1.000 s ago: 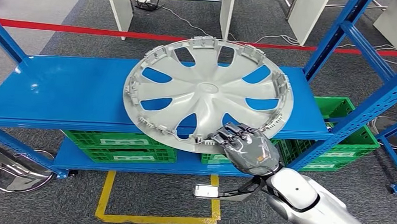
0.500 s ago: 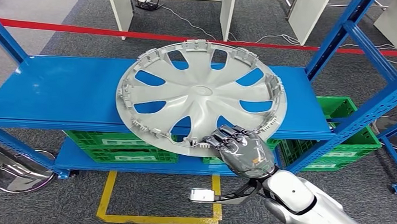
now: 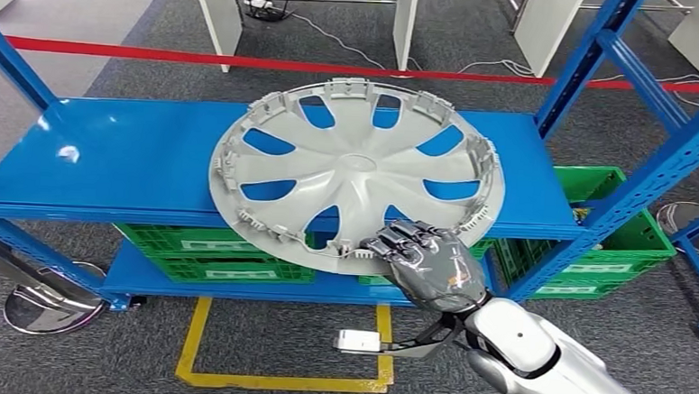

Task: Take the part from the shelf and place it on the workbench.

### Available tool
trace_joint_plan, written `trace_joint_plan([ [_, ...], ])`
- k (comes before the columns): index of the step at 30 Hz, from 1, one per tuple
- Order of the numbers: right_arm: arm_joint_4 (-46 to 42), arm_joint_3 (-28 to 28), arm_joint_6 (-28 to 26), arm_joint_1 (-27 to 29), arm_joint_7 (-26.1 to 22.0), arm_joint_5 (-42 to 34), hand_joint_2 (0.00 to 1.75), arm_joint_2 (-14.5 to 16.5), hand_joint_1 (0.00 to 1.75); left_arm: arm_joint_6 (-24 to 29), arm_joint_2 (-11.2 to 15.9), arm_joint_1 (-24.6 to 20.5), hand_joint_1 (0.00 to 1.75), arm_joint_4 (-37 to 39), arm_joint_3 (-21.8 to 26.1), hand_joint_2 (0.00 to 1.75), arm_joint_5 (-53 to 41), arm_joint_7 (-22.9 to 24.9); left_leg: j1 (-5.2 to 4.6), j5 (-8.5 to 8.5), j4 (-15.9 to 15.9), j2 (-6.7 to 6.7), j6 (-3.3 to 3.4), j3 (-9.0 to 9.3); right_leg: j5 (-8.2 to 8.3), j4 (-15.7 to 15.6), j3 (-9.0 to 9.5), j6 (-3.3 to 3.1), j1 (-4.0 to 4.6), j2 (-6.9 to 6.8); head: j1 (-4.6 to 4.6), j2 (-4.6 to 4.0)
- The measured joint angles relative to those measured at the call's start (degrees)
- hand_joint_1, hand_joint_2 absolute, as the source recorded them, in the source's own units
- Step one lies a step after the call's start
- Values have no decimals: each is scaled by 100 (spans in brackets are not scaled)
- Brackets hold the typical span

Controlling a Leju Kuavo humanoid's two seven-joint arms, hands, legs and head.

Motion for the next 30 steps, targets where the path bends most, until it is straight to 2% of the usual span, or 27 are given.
trace_joint_plan([
  [1,-1,0,11,-2,-1,-9,175,0,175,0,2,2,0,0,0,0,3,1,9,-64,43,0,-42,-30,37,-9,-29,-51,-8,-10,-5,0],
  [2,-1,0,22,-4,-2,-22,175,0,175,0,4,4,0,0,0,0,3,1,18,-210,179,1,-81,-86,79,-23,-63,-101,-20,-23,-11,1],
  [3,-2,0,33,-6,-4,-34,175,0,175,0,5,3,0,0,0,0,3,1,33,-434,431,4,-114,-175,119,-29,-103,-138,-25,-38,-19,1],
  [5,-2,1,58,-4,-6,-57,175,0,175,-1,5,-1,0,0,0,0,3,4,61,-915,1169,9,-170,-393,193,-24,-205,-169,-16,-59,-27,1],
  [6,-2,1,70,-2,-7,-71,175,0,175,-1,5,-3,0,0,0,0,3,9,73,-1046,1454,10,-190,-444,232,-18,-262,-168,-11,-68,-26,1],
  [7,-2,2,84,1,-7,-85,175,0,175,-1,6,-5,0,0,0,0,5,15,83,-1064,1556,12,-202,-403,271,-12,-319,-163,-9,-75,-27,1],
  [8,-2,2,99,2,-7,-103,175,0,175,-1,7,-5,0,0,0,0,12,22,90,-980,1428,14,-208,-253,306,-4,-371,-153,-10,-79,-27,1],
  [9,-3,2,116,2,-7,-124,175,0,175,-1,8,-5,0,0,0,0,20,32,97,-834,1088,16,-206,2,340,4,-417,-137,-12,-80,-27,1],
  [11,-7,1,170,-2,5,-175,175,-1,175,-1,10,-7,0,0,1,0,34,62,94,-653,255,13,-170,540,405,18,-481,-88,-9,-79,-24,1],
  [12,-11,-1,208,-4,17,-196,175,-1,175,0,9,-5,0,-1,2,0,32,89,84,-619,-14,9,-138,696,441,20,-500,-53,-3,-77,-23,1],
  [13,-16,-3,249,-5,32,-209,175,-1,175,1,10,-1,0,-1,4,0,25,121,68,-623,-133,3,-103,748,479,17,-514,-15,0,-77,-24,1],
  [15,-33,-4,323,-3,66,-225,175,-1,175,1,11,17,0,-2,9,0,-4,193,45,-561,-153,1,-16,699,553,-2,-529,70,-3,-72,-24,1],
  [16,-43,-6,350,-2,84,-238,175,-4,175,1,10,23,0,-3,13,0,-24,224,47,-516,-166,12,32,669,529,16,-559,102,-11,-60,-21,1],
  [17,-50,-8,371,-3,98,-254,175,-8,175,0,9,28,0,-4,17,0,-44,248,53,-461,-182,22,85,629,411,109,-618,127,-11,-44,-14,1],
  [18,-54,-10,387,-6,109,-268,175,-12,175,-1,7,31,0,-5,25,0,-61,268,60,-400,-196,32,133,574,194,323,-710,137,-8,-29,-9,1],
  [20,-57,-15,417,-8,130,-288,175,-19,175,0,5,38,0,-7,50,0,-93,310,48,-290,-189,40,188,436,-350,999,-920,137,4,-14,3,1],
  [21,-57,-19,437,-6,138,-300,175,-21,175,1,3,44,0,-7,67,0,-114,338,35,-233,-183,41,201,358,-529,1333,-985,132,9,-14,5,1],
  [22,-61,-23,461,-1,144,-313,175,-25,175,1,1,51,0,-7,83,0,-144,368,20,-178,-178,41,205,281,-577,1525,-977,123,15,-12,5,1],
  [23,-69,-27,484,7,149,-327,175,-30,175,0,-2,59,0,-7,97,0,-181,398,6,-121,-172,40,205,201,-518,1548,-881,107,21,-12,6,1],
  [24,-80,-34,502,14,154,-343,175,-34,175,0,-4,68,0,-7,105,0,-218,426,-5,-70,-166,36,202,131,-371,1347,-680,80,30,-12,7,1],
  [25,-95,-49,513,19,161,-354,175,-39,175,-1,-7,78,0,-8,111,0,-257,450,-15,-20,-160,32,195,72,-225,980,-390,41,44,-12,7,1],
  [27,-138,-95,528,17,176,-367,175,-49,175,-1,-17,102,0,-11,128,0,-327,486,-45,75,-144,26,157,-22,-136,149,195,-24,77,-15,4,1],
  [28,-162,-122,540,14,180,-365,175,-54,175,-1,-22,112,0,-12,140,0,-362,503,-49,127,-140,28,130,-52,-156,-109,351,-41,92,-13,6,1],
  [29,-182,-142,555,12,181,-358,175,-58,175,-1,-26,122,0,-13,155,0,-395,521,-49,180,-142,32,97,-76,-176,-226,406,-50,106,-10,7,1],
  [30,-195,-157,570,10,181,-345,175,-61,175,-1,-26,131,0,-13,168,0,-425,540,-42,232,-147,32,63,-87,-146,-244,359,-63,105,-8,10,1],
])
